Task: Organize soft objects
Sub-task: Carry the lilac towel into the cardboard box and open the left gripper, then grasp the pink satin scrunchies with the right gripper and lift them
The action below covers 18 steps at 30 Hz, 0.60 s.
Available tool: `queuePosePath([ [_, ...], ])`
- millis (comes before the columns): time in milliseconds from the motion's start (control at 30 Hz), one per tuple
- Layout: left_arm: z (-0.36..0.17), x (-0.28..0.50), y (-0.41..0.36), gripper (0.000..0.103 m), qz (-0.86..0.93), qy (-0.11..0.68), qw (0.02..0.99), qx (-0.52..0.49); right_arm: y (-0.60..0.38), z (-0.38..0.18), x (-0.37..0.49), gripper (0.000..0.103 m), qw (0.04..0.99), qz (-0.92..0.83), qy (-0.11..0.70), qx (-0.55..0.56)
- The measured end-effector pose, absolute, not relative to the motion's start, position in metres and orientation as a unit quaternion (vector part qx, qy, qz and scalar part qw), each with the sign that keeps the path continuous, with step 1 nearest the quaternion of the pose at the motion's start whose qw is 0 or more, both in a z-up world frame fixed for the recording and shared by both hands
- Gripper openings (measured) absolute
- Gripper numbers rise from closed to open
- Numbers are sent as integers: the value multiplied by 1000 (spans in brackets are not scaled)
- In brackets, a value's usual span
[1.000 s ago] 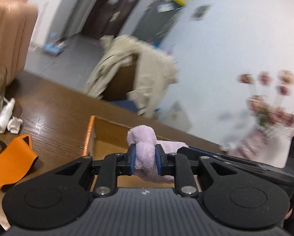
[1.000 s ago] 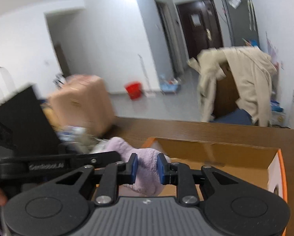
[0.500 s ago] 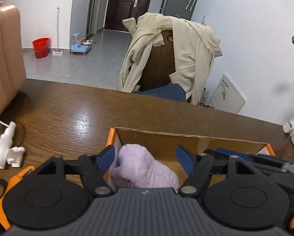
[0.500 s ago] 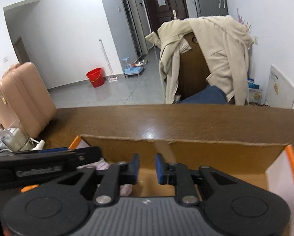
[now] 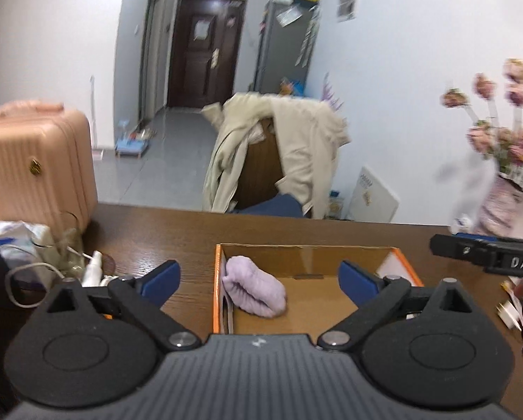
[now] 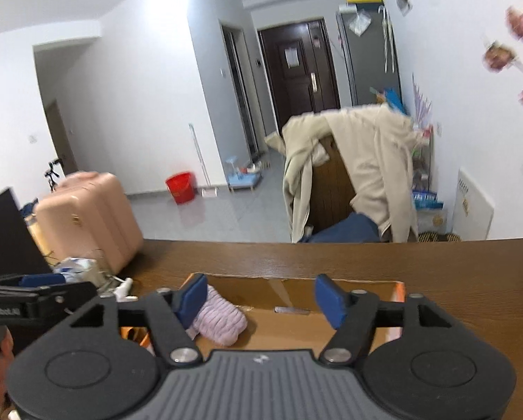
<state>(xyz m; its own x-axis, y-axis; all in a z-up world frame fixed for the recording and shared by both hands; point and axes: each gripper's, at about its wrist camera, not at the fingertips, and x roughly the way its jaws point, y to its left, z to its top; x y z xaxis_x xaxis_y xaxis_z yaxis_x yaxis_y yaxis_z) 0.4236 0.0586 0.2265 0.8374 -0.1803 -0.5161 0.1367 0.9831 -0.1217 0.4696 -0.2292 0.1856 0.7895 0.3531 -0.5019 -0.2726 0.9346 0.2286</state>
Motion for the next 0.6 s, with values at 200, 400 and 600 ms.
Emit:
queuePosePath([
  [200,234,320,51,103,-109,211,971,-25,-265,193,352,91,959,167,225,44],
  [400,194,231,34,103,-137,181,974,5,-288,156,247,95,962,197,190,-4],
  [600,123,174,26,103,-174,199,964,30,-293,91,173,99,952,237,190,-22],
])
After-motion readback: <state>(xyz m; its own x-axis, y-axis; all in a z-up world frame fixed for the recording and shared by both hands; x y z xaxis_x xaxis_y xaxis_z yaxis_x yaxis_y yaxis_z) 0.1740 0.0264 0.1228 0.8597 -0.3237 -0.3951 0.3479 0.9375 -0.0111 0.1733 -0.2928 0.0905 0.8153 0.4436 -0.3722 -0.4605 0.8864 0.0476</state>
